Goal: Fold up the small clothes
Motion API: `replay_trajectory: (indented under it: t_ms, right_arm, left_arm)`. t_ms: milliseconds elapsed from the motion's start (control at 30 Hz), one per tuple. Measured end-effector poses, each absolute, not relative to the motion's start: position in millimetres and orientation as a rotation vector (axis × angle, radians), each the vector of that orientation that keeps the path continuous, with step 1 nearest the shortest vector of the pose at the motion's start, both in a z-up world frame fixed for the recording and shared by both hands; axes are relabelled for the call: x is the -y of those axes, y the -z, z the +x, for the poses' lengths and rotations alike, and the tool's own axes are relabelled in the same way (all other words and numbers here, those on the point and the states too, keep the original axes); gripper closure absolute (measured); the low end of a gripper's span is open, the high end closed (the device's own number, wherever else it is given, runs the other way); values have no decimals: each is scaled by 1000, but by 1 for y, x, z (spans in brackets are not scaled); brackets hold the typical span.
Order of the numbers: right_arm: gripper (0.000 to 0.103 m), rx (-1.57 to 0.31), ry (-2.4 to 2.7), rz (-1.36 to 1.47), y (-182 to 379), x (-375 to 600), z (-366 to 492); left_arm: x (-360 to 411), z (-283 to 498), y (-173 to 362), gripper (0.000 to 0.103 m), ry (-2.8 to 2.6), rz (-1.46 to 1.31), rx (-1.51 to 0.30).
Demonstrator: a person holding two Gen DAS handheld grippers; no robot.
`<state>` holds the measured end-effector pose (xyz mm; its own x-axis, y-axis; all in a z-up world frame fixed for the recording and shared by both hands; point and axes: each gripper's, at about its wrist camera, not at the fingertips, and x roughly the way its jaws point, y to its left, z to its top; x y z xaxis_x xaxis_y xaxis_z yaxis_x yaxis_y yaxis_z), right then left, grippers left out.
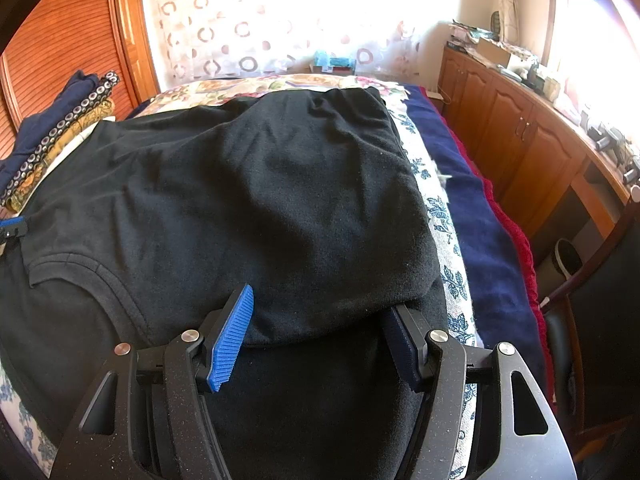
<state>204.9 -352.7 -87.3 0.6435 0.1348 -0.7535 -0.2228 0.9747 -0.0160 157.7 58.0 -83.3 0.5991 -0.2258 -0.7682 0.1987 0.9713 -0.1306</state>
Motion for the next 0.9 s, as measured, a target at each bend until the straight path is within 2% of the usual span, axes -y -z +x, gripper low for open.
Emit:
replay_trajectory:
  t_ms: [167,333,367,400,900]
  right_arm:
    - [40,-845,-198,-101,87,354,205]
    - [79,-826,-222,-85,79,356,203]
    - [97,-819,-233,-79,76,356,203]
    - [100,-810,-242,-76,72,356,203]
    - [103,-644,-340,-37,-4,362,154]
  left_arm:
    - [-53,149,72,101,262,-26,-829]
    - [-55,145,54,102,270,-47,-764]
    - [-56,145,51,102,270,-50,-753]
    - [-57,144,47,102,271,-55,-740]
    - [-70,108,-3,102,290,-107,-592]
